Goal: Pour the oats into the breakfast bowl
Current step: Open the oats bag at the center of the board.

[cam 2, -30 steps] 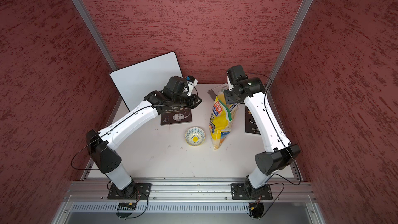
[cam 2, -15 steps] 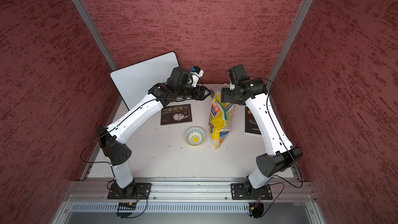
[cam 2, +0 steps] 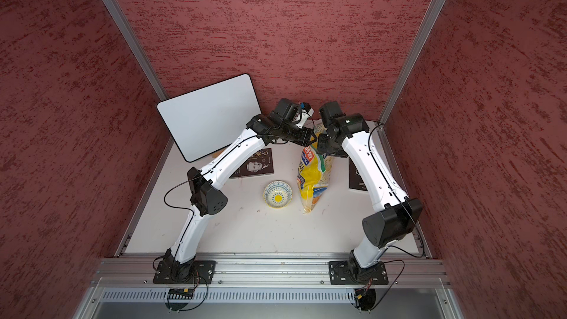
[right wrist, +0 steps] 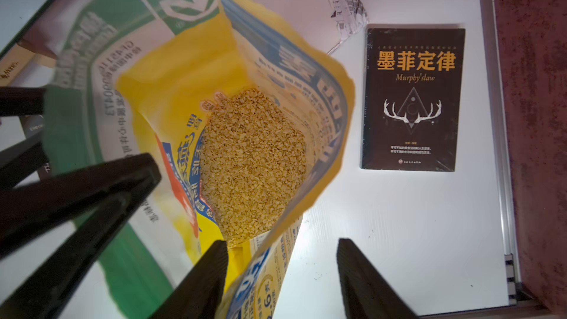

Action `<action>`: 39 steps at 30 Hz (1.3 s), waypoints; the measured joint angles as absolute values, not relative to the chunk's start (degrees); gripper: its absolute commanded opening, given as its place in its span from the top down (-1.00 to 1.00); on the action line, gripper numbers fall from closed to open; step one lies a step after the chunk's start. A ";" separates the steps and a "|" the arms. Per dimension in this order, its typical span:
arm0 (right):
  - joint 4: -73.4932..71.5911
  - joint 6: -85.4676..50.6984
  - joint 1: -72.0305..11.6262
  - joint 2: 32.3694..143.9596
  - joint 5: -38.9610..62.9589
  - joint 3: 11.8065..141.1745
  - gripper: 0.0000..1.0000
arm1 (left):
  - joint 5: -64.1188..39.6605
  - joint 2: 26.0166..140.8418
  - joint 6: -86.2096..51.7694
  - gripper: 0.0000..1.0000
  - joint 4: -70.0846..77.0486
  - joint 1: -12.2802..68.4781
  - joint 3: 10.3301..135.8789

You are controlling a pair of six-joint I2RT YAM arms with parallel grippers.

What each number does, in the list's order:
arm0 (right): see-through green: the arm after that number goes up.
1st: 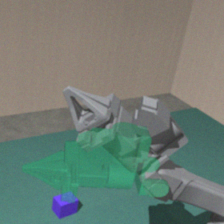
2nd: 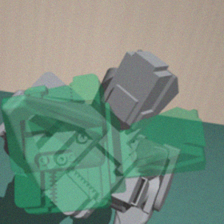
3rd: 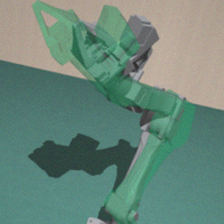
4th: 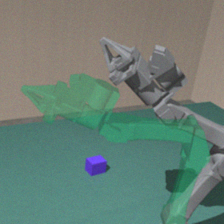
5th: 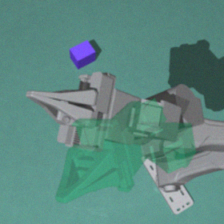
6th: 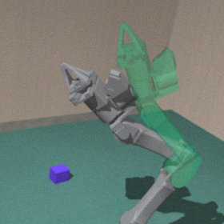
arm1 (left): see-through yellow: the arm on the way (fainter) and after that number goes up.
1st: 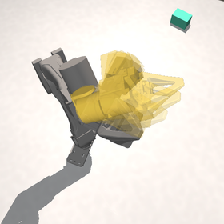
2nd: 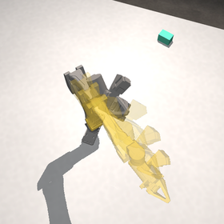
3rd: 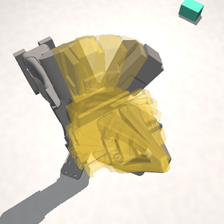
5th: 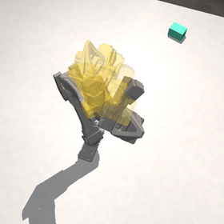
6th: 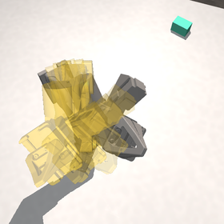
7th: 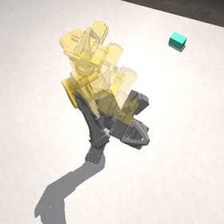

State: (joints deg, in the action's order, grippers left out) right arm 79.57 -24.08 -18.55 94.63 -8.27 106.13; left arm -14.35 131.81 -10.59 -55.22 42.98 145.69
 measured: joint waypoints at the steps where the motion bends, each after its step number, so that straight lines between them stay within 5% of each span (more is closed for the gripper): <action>1: 79.61 -24.27 -18.55 94.63 -8.45 105.78 0.16 | -14.11 131.81 -10.46 0.32 -55.53 42.98 145.69; 8: 80.16 -24.91 -18.55 93.62 -10.68 105.54 0.74 | -13.45 131.81 -10.35 0.93 -56.01 42.98 145.69; 12: 81.01 -24.93 -18.55 91.85 -11.97 105.30 1.00 | -12.75 131.13 -10.41 1.00 -55.99 43.00 144.62; 25: 80.40 -15.66 -15.90 87.59 -10.20 103.20 1.00 | -9.80 117.14 -11.57 1.00 -53.12 43.38 125.86; 39: 76.01 -0.16 -14.72 96.95 -4.49 111.83 1.00 | -7.11 104.66 -14.02 0.91 -48.62 44.31 108.55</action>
